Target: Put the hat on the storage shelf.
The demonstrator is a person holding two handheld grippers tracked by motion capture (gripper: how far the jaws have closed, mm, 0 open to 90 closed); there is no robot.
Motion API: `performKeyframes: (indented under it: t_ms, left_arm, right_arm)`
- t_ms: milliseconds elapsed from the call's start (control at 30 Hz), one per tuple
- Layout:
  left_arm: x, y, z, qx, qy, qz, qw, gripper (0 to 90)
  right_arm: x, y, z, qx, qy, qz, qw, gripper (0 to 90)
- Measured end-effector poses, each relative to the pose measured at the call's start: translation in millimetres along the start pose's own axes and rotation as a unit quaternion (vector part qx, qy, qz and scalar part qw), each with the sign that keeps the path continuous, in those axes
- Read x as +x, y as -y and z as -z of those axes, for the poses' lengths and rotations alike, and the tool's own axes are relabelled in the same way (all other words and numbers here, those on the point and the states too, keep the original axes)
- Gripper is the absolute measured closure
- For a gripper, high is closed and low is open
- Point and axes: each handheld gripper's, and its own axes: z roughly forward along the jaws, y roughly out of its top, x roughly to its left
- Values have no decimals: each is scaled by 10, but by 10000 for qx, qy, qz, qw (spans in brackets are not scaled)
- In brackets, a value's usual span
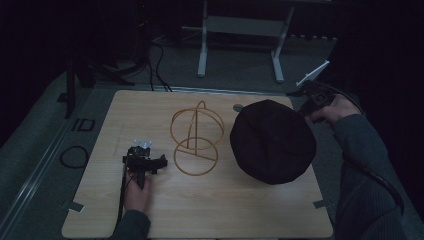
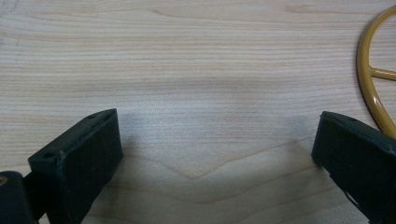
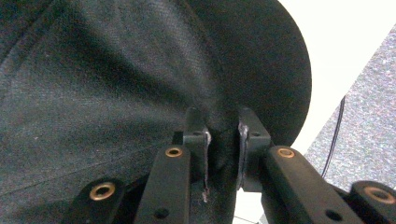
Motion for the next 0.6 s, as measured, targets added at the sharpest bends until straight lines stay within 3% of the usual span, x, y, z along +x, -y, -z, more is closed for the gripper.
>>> performKeyframes:
  t_ms: [367, 600]
  left_arm:
    - [0, 0, 0, -1, 0, 1, 10000, 12]
    - [0, 0, 0, -1, 0, 1, 10000, 12]
  right_arm:
    - [66, -89, 258, -192, 136, -258, 9994, 776]
    - [91, -132, 301, -268, 143, -443, 9986, 776]
